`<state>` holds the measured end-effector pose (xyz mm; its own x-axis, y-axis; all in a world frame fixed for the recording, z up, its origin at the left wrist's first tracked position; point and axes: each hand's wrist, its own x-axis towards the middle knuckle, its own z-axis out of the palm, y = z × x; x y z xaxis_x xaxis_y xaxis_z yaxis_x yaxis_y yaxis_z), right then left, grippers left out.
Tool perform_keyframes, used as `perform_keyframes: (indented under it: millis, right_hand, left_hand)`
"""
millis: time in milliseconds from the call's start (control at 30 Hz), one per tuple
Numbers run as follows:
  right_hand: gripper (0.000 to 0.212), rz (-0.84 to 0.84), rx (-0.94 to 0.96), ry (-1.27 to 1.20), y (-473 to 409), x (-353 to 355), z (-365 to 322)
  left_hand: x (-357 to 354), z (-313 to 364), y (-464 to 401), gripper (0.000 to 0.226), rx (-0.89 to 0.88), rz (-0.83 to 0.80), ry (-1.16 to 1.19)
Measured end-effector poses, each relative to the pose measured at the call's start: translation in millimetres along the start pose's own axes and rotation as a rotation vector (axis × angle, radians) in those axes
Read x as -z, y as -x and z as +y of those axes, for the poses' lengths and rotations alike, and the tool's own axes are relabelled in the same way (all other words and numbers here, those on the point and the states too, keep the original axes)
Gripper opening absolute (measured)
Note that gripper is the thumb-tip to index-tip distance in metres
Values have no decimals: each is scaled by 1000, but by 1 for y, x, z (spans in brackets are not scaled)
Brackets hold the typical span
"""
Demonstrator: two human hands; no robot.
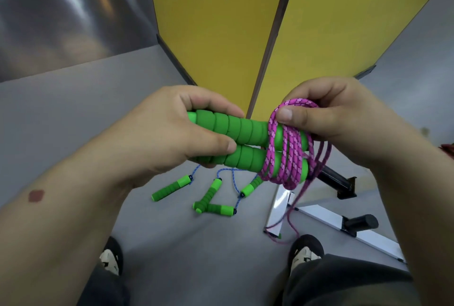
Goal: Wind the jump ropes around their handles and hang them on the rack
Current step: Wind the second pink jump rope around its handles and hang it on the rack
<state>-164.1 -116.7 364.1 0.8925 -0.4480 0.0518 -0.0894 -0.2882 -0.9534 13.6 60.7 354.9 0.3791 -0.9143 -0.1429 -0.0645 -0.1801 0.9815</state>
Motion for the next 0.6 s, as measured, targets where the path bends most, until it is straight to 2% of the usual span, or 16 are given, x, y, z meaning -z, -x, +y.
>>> perform_keyframes:
  millis: [100,200,267,333,400,533,600]
  right_hand:
    - [19,-16,-26,-116,-2,4,9]
    - [3,0,-164,-290,-2,7,26]
    - [6,56,-222,-180,-2,3,37]
    - [16,23,-227,-75,-3,-9,35]
    - [26,-42,-263,-116,-4,-25,26]
    - [26,-90,-267,-16,-4,-36,14]
    - [25,-96,-218,136,-4,-38,9]
  left_hand:
    - [7,3,3,42,16,-104,126]
    - [9,6,4,44,12,-161,312]
    - [6,6,3,38,-2,-93,409]
    - [4,5,1,35,-9,2,467]
    - [2,3,-3,42,-7,109,506]
    - [-3,-2,-9,39,-6,351,582]
    - [-4,-7,-12,33,-12,441,495]
